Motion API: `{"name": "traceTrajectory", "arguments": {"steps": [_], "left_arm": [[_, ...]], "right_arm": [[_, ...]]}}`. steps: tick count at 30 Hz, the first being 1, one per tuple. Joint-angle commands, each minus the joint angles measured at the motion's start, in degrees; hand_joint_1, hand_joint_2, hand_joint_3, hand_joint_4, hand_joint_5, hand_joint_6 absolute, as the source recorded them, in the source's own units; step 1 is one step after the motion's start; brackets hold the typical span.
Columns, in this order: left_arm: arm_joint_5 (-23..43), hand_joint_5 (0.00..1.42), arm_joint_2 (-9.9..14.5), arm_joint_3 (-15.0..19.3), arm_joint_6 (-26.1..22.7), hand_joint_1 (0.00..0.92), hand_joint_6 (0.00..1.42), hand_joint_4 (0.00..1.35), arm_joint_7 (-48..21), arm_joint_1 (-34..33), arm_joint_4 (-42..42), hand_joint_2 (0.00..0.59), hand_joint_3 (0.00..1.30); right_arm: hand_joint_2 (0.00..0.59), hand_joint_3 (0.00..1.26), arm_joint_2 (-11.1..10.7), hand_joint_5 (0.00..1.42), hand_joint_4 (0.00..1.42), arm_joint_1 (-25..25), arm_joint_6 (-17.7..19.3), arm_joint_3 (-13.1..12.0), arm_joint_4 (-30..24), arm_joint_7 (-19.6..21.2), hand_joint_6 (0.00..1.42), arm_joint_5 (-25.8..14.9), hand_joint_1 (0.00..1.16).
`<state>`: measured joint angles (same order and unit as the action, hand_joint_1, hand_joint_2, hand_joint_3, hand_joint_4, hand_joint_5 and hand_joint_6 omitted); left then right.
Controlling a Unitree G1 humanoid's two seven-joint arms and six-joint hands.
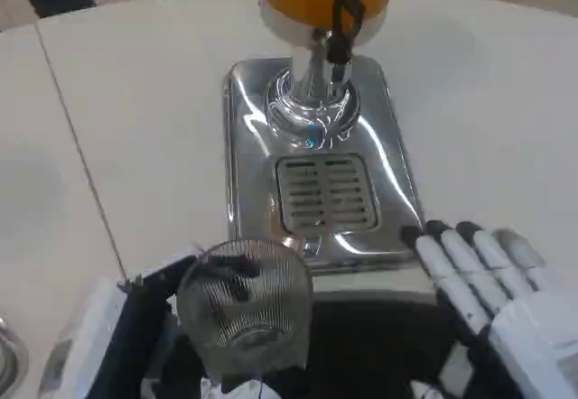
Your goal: Grasp the cup under the faucet to collect the drink, then remove the cup.
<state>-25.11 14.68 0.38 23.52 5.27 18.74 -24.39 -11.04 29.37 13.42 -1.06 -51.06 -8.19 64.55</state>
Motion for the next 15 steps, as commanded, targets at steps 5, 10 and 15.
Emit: {"name": "traceTrajectory", "arguments": {"steps": [5,10,15], "left_arm": [[0.32,1.42,-1.26,-0.34,-0.9,0.678,1.42,1.17,-0.99,-1.21,-0.57,0.063,1.12],[-0.16,1.42,-2.04,-0.16,-1.69,0.678,1.42,1.17,-0.64,-2.24,-0.15,0.063,1.12],[-1.96,1.42,-4.06,-0.21,-3.98,0.678,1.42,1.15,1.41,-7.0,3.67,0.063,1.12]], "right_arm": [[0.586,0.0,-0.39,0.0,0.0,-2.2,-0.7,1.62,1.77,-0.67,0.0,0.55,0.27],[0.586,0.0,0.02,0.0,0.0,-2.43,-1.78,2.65,2.02,-0.91,0.0,0.82,0.27],[0.586,0.0,0.11,0.0,0.0,-1.87,-4.5,-0.2,0.8,-2.6,0.0,-0.89,0.27]]}}
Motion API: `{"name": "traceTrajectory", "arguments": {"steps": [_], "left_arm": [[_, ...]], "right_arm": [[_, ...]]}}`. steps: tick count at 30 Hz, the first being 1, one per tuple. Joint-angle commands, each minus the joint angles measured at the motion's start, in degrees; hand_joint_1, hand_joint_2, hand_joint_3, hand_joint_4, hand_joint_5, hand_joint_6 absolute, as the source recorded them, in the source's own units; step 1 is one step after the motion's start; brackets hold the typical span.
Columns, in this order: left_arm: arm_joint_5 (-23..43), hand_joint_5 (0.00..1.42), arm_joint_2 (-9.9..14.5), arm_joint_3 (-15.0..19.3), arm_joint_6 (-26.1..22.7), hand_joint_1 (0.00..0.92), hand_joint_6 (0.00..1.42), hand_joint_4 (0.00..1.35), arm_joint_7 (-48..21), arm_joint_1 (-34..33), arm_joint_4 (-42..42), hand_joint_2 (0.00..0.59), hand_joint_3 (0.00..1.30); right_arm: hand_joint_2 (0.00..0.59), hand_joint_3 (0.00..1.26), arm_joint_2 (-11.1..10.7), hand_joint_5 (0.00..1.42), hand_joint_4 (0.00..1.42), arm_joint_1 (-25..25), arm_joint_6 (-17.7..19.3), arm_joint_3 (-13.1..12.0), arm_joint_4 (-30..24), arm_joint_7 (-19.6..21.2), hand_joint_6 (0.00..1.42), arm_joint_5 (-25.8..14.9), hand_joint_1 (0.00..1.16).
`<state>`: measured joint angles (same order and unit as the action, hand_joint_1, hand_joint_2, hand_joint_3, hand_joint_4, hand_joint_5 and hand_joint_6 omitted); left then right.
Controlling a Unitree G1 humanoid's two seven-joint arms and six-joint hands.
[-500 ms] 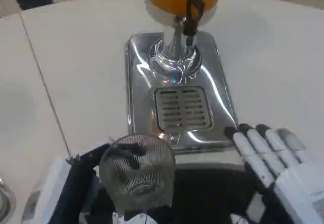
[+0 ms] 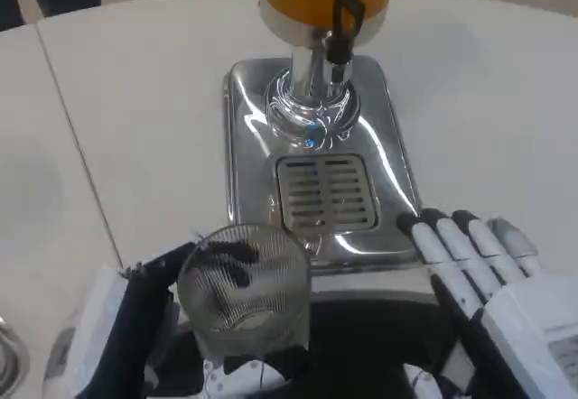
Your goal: Grasp the cup under the faucet to collect the drink, then remove the cup.
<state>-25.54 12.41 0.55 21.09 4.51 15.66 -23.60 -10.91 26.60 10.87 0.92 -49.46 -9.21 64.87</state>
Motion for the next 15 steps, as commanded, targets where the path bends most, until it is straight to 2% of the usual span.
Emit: {"name": "traceTrajectory", "arguments": {"steps": [1,6,10,15], "left_arm": [[-2.51,1.42,-2.49,-0.85,-2.01,0.678,1.42,1.15,3.13,-6.19,4.74,0.063,1.12],[-5.39,1.42,-4.81,-3.1,-3.08,0.678,1.42,1.15,6.75,-15.59,13.23,0.063,1.12],[-7.78,1.42,-6.11,-5.18,-3.08,0.678,1.42,1.15,11.33,-26.02,24.15,0.063,1.12],[-8.82,1.42,-6.69,-7.07,-2.99,0.678,1.42,1.15,16.13,-35.91,36.49,0.063,1.12]], "right_arm": [[0.586,0.0,-0.15,0.0,0.0,1.05,-2.21,-2.55,-1.09,-2.03,0.0,-1.54,0.27],[0.586,0.0,-1.21,0.0,0.0,-0.21,-2.38,-3.09,-1.66,-4.5,0.0,-2.26,0.27],[0.586,0.0,-0.16,0.0,0.0,-0.29,-3.32,-2.53,-2.45,-5.56,0.0,-1.23,0.27],[0.586,0.0,0.6,0.0,0.0,-0.23,-4.39,-2.77,-3.24,-6.52,0.0,-0.78,0.28]]}}
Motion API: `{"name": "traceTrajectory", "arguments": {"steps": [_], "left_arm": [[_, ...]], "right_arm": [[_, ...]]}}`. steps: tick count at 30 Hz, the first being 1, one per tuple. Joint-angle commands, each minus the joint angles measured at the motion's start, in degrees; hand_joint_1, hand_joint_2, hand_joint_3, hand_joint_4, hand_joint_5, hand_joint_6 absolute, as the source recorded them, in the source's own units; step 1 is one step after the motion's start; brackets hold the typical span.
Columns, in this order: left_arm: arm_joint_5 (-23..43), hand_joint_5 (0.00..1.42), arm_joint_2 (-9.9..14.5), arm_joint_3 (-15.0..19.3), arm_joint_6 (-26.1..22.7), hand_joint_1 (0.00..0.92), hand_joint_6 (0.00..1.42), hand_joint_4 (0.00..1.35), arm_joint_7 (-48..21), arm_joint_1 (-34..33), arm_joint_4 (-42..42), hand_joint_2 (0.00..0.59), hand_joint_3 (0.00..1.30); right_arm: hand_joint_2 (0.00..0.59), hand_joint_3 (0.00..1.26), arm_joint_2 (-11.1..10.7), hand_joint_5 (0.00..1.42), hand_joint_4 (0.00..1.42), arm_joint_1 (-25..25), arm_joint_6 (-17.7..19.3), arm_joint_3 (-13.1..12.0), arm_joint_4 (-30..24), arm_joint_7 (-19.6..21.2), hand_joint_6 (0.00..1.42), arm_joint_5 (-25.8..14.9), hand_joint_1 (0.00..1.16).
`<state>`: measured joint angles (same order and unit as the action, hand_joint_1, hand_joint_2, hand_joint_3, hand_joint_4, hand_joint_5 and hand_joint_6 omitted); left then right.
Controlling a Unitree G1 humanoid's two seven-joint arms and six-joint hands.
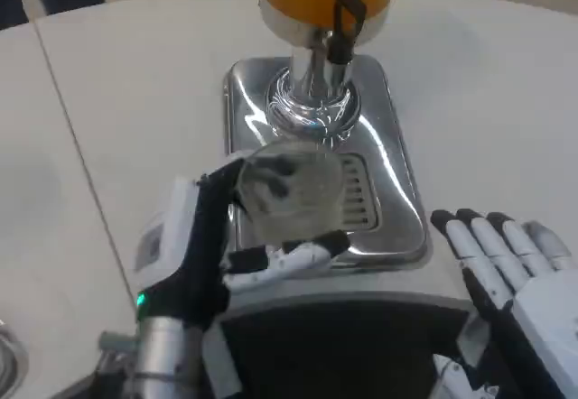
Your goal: Grasp the cup under the faucet to collect the drink, then remove the cup.
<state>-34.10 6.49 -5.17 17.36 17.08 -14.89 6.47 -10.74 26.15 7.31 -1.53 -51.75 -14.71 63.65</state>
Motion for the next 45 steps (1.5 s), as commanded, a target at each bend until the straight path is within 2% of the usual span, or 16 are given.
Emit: {"name": "traceTrajectory", "arguments": {"steps": [1,11,15,21,27,33,37,40,42,43,45], "left_arm": [[-0.18,1.42,-0.97,-1.73,0.74,0.678,1.42,1.15,4.22,-7.07,8.81,0.063,1.12],[0.48,1.42,-2.22,-4.19,1.21,0.686,1.42,1.14,12.16,-23.03,31.93,0.071,1.12],[0.16,1.42,-3.22,-5.49,0.87,0.68,1.42,1.11,15.62,-27.03,37.83,0.077,1.1],[0.07,1.39,-3.53,-7.49,1.04,0.67,1.42,1.1,19.31,-28.78,42.9,0.089,1.05],[-0.07,1.39,-4.04,-8.72,1.16,0.67,1.42,1.09,23.26,-30.21,45.92,0.091,1.05],[-3.89,1.38,-2.51,-12.37,1.3,0.672,1.42,1.09,31.07,-30.9,47.98,0.1,1.02],[-3.07,1.35,-2.0,-12.28,0.7,0.656,1.42,1.13,33.01,-30.54,48.83,0.11,0.95],[-2.65,1.2,-1.53,-12.36,1.04,0.611,1.41,0.95,32.96,-30.75,49.31,0.113,0.74],[-2.11,1.0,-1.45,-12.27,1.05,0.566,1.22,0.64,32.03,-30.85,49.58,0.103,0.55],[-1.72,0.94,-1.37,-12.18,1.25,0.533,1.18,0.53,31.24,-30.9,49.69,0.093,0.46],[-1.46,0.9,-0.93,-12.36,2.14,0.482,1.14,0.41,30.13,-31.0,49.73,0.083,0.36]], "right_arm": [[0.586,0.0,0.66,0.0,0.0,-0.02,-1.09,-0.21,-0.98,-1.23,0.0,0.77,0.28],[0.586,0.0,1.98,0.0,0.0,0.4,-1.93,0.06,-2.15,-2.42,0.0,2.4,0.28],[0.586,0.0,3.57,0.0,0.0,0.84,-2.29,0.74,-3.36,-2.39,0.0,3.59,0.28],[0.586,0.0,4.36,0.0,0.0,0.68,-2.95,0.54,-3.38,-3.21,0.0,4.0,0.28],[0.586,0.0,4.0,0.0,0.0,-0.35,-3.28,0.36,-3.39,-4.68,0.0,3.73,0.28],[0.586,0.0,4.8,0.0,0.0,-0.49,-4.11,0.3,-3.37,-5.19,0.0,4.64,0.28],[0.586,0.0,4.64,0.0,0.0,-1.34,-3.93,1.19,-2.6,-5.62,0.0,4.96,0.28],[0.586,0.0,5.06,0.0,0.0,-2.09,-4.27,1.71,-2.31,-5.69,0.0,5.66,0.28],[0.586,0.0,5.18,0.0,0.0,-2.02,-4.29,1.86,-2.44,-5.78,0.0,5.79,0.28],[0.586,0.0,5.1,0.0,0.0,-1.89,-4.24,1.9,-2.51,-5.99,0.0,5.66,0.28],[0.586,0.0,5.06,0.0,0.0,-1.87,-4.25,1.91,-2.5,-6.24,0.0,5.55,0.28]]}}
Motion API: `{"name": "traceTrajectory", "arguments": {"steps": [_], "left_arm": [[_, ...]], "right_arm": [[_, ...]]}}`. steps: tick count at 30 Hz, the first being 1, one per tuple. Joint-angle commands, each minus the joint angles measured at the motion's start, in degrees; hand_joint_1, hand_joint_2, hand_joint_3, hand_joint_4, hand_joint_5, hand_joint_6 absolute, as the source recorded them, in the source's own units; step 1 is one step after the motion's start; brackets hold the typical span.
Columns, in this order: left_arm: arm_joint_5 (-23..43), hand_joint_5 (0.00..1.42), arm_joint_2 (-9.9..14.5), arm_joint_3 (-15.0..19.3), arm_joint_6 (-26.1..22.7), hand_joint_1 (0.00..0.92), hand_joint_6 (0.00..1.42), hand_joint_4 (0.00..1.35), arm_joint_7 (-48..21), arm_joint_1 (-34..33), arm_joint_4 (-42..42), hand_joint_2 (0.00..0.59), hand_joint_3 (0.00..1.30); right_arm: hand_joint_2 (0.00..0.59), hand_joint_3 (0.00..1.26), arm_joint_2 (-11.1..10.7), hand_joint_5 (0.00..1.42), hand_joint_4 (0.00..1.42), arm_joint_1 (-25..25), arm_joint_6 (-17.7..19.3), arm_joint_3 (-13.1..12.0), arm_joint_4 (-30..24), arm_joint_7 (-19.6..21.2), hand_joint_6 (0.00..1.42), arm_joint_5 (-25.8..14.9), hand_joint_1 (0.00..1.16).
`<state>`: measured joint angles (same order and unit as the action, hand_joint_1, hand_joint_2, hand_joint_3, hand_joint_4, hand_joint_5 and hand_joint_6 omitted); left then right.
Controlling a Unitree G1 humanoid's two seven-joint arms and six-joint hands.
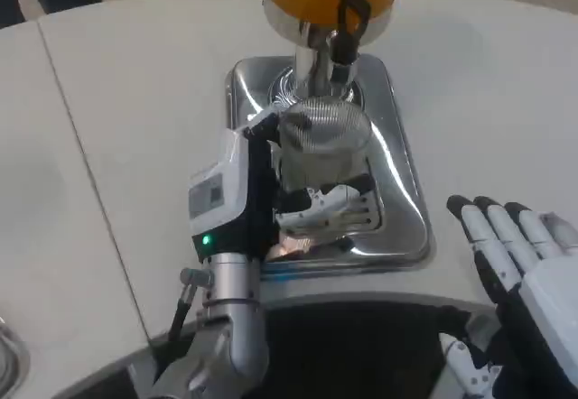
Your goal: Grasp the cup under the faucet to collect the drink, then remove the cup.
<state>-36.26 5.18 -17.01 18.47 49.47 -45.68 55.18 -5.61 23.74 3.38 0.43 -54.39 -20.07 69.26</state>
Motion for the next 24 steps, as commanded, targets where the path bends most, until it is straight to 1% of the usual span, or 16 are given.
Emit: {"name": "traceTrajectory", "arguments": {"steps": [1,3,5,9,12,14,16,19,22,23,24], "left_arm": [[0.84,0.89,0.59,-0.52,1.38,0.461,1.14,0.38,-2.45,-0.08,0.74,0.082,0.32],[1.27,0.86,0.74,-0.32,1.71,0.44,1.11,0.34,-2.86,0.21,0.44,0.078,0.29],[1.31,0.85,0.83,-0.38,1.84,0.435,1.11,0.32,-2.93,0.47,0.22,0.077,0.28],[1.61,0.72,1.55,-0.5,3.09,0.43,0.92,0.24,-3.9,1.76,-1.75,0.073,0.23],[1.69,0.57,3.08,-0.74,3.98,0.421,0.7,0.12,-5.99,4.29,-5.76,0.063,0.14],[1.67,0.47,4.01,-0.53,3.48,0.414,0.56,0.06,-7.4,6.59,-9.24,0.054,0.1],[1.86,0.42,5.21,0.27,2.23,0.398,0.49,0.02,-8.81,8.55,-12.51,0.051,0.07],[2.45,0.38,7.03,1.76,0.62,0.384,0.45,0.0,-11.07,10.78,-16.78,0.049,0.05],[3.45,0.35,10.57,4.81,-0.41,0.376,0.41,0.0,-13.1,14.21,-21.78,0.048,0.03],[3.78,0.35,11.54,5.92,-0.8,0.376,0.41,0.0,-13.72,15.48,-23.58,0.048,0.03],[2.2,0.36,13.39,6.62,-1.34,0.371,0.43,0.0,-13.26,17.53,-26.7,0.05,0.03]], "right_arm": [[0.586,0.0,0.09,0.0,0.0,0.45,-0.4,-0.07,0.14,-0.71,0.0,-0.08,0.28],[0.586,0.0,0.22,0.0,0.0,0.32,-0.56,-0.25,0.06,-0.64,0.0,-0.34,0.28],[0.586,0.0,0.02,0.0,0.0,0.5,-0.27,-0.31,0.0,-0.45,0.0,-0.29,0.28],[0.586,0.0,0.15,0.0,0.0,0.18,-0.25,-0.09,0.56,0.02,0.0,-0.4,0.28],[0.586,0.0,0.36,0.0,0.0,-0.64,-0.4,0.3,1.34,0.18,0.0,-0.76,0.28],[0.586,0.0,0.75,0.0,0.0,-1.26,-0.21,1.19,1.61,0.35,0.0,-0.95,0.28],[0.586,0.0,1.16,0.0,0.0,-1.47,-0.32,1.58,1.38,0.57,0.0,-1.5,0.28],[0.586,0.0,2.35,0.0,0.0,-1.96,-1.25,1.16,-0.34,0.69,0.0,-3.77,0.28],[0.586,0.0,5.07,0.0,0.0,-3.33,-3.85,0.92,-1.34,0.45,0.0,-6.75,0.28],[0.586,0.0,5.58,0.0,0.0,-3.74,-4.32,0.94,-1.42,0.52,0.0,-7.26,0.28],[0.586,0.0,5.96,0.0,0.0,-4.77,-4.86,0.97,-1.15,0.44,0.0,-8.2,0.28]]}}
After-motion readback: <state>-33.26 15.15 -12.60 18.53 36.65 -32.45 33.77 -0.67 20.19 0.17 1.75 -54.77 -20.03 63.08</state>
